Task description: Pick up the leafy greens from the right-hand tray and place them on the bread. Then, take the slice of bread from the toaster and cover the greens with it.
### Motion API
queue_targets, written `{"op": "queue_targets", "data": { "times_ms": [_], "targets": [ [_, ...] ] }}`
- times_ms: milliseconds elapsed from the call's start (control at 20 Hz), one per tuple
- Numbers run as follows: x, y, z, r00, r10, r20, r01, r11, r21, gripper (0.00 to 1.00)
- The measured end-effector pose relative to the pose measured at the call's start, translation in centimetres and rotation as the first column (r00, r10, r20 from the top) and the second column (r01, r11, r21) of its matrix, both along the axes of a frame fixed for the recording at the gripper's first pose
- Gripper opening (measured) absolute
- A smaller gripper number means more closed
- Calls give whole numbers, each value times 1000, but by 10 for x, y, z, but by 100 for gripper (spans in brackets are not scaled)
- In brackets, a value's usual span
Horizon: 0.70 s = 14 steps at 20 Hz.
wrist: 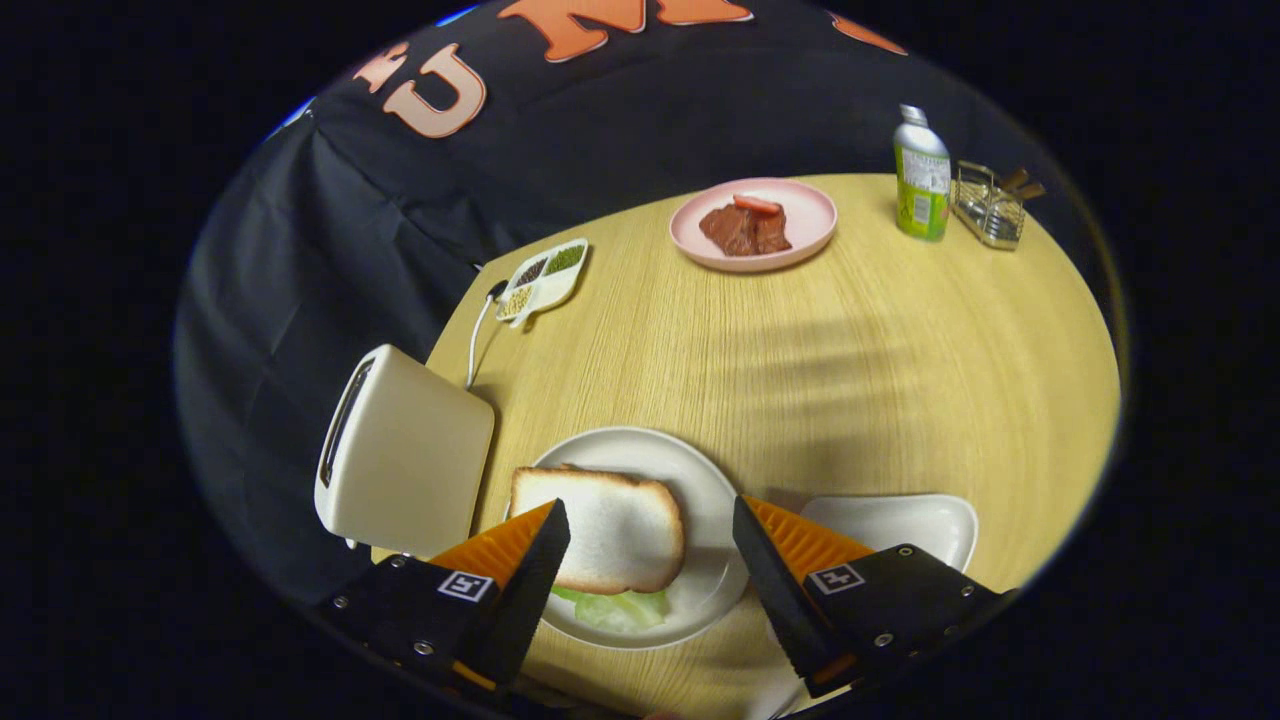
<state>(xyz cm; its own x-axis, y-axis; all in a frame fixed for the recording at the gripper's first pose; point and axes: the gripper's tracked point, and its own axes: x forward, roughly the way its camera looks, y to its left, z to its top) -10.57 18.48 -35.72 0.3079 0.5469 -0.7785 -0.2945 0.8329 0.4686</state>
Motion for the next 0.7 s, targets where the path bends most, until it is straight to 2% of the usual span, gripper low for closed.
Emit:
{"op": "queue_targets", "data": {
  "times_ms": [200,350,450,700],
  "targets": [
    [40,-17,63,980,-74,183,71,997,22,99],
    [68,-36,115,938,-124,324,118,992,38,99],
    [84,-48,150,893,-151,424,147,988,41,99],
    [113,-81,215,751,-162,640,208,978,4,99]
  ]
}}
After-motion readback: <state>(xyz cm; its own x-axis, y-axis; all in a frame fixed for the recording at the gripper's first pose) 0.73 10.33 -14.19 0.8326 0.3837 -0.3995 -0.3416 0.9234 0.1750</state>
